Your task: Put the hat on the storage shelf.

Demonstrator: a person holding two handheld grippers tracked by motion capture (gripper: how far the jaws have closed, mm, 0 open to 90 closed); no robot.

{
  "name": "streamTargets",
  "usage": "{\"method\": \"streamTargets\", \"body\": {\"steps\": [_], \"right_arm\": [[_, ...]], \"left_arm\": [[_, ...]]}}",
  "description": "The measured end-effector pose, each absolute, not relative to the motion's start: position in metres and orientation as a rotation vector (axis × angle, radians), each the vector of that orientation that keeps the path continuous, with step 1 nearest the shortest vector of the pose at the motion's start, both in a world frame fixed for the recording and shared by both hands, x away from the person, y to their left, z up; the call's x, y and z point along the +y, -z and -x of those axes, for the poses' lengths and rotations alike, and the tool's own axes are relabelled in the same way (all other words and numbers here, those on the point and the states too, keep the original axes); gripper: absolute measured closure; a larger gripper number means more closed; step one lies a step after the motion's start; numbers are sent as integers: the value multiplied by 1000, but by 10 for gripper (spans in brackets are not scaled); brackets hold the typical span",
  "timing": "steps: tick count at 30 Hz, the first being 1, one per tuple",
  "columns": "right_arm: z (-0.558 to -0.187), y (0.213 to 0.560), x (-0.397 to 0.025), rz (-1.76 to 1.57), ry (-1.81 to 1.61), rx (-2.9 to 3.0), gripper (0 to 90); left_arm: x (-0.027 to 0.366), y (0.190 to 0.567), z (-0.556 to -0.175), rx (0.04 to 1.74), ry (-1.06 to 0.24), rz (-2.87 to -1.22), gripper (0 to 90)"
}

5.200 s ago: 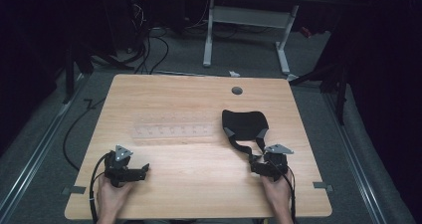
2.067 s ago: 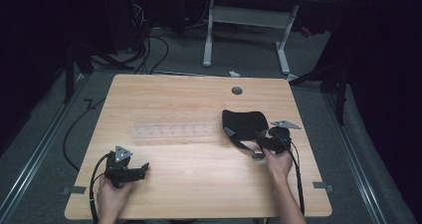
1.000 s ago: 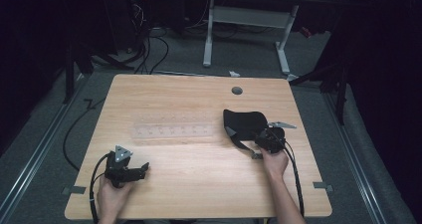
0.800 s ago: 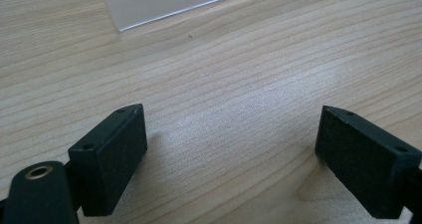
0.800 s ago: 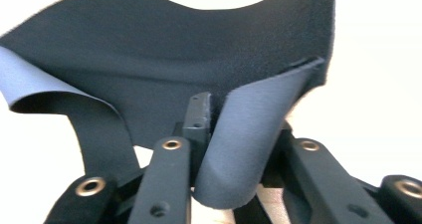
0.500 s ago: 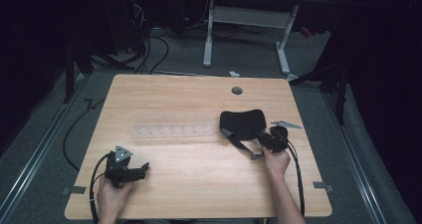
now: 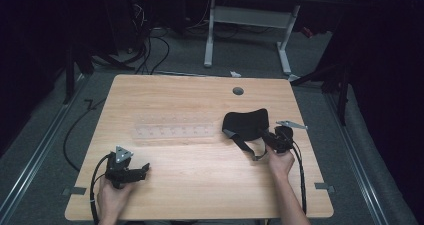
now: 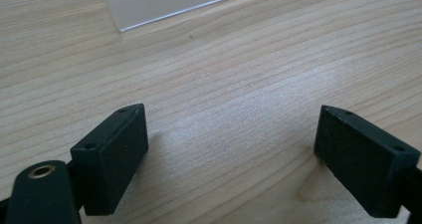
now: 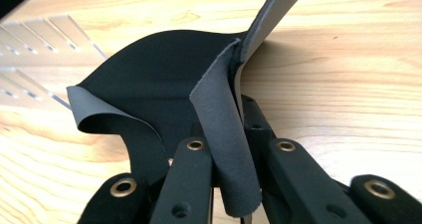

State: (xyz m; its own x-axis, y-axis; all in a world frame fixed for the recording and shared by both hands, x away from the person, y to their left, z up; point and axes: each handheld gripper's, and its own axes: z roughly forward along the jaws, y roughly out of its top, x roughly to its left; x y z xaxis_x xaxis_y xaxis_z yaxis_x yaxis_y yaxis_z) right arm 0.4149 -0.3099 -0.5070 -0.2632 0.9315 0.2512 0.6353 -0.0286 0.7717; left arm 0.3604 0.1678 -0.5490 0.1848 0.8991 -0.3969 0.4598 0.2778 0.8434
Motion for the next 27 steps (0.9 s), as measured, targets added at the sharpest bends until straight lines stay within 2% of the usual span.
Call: {"method": "streamTargets", "body": {"steps": [15,27], "right_arm": [[-396,489,-320,-1578,-1216,1915,858],[-366,480,-324,-1547,-1248,1934,858]], "left_arm": [[168,549,-360,1441,-502,-1346,146],[170,548,-361,1435,-495,-1344,171]]}}
